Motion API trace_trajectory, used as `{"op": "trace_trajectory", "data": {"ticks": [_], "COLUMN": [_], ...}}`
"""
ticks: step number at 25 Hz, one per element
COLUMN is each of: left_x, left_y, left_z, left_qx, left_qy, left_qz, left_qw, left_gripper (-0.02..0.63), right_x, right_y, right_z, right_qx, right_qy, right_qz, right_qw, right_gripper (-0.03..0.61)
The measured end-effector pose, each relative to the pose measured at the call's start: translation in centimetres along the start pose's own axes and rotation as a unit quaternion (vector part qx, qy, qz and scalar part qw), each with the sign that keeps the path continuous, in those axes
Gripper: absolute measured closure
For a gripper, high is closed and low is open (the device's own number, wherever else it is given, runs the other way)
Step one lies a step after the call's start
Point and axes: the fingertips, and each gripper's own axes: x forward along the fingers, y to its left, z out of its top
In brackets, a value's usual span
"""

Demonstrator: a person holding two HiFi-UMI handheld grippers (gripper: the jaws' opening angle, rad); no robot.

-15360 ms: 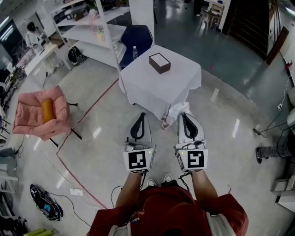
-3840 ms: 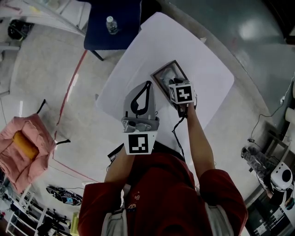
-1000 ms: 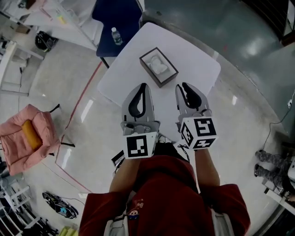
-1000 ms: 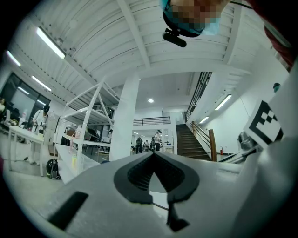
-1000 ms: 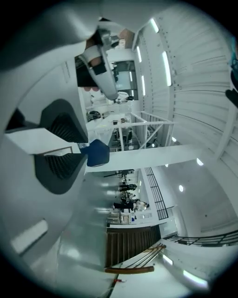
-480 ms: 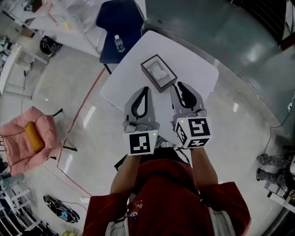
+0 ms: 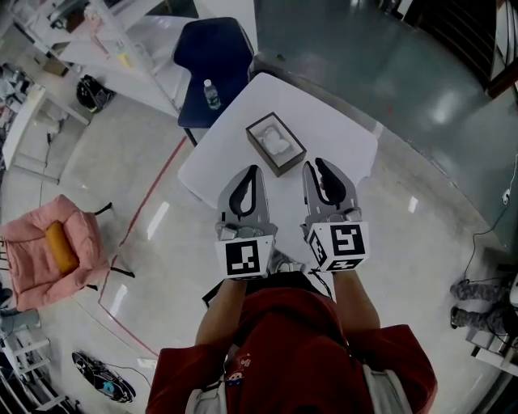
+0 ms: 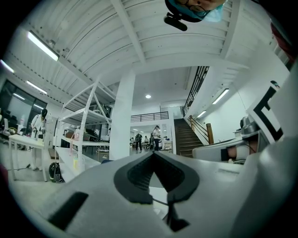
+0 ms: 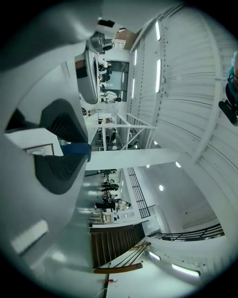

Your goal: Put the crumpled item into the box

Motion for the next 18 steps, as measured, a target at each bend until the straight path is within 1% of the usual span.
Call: {"op": "trace_trajectory", "data": {"ticks": [8, 14, 18], "left_x": [-0.5, -1.1, -1.5], "left_y": [-1.2, -2.0, -2.3], "left_z": [0.9, 1.3, 0.8], "left_qx": [-0.001, -0.004, 0.013], "left_qy": [-0.009, -0.012, 0.003], "left_qz": [-0.003, -0.007, -0.013], "left_qw": [1.0000, 0.9999, 0.9998], "left_gripper": [0.611, 0.611, 0.611], "right_x": [-1.4, -2.3, -2.6], "right_y": [-0.2, 0.1, 0.4], "right_z": [1.2, 1.2, 1.6], "right_qx": [-0.011, -0.022, -0.028], "right_qy": [-0.021, -0.024, -0.028], "right_qz": [0.000, 0.007, 0.011], "right_qw": [1.000, 0.999, 0.999], "right_gripper": [0.511, 0.525, 0.535]}}
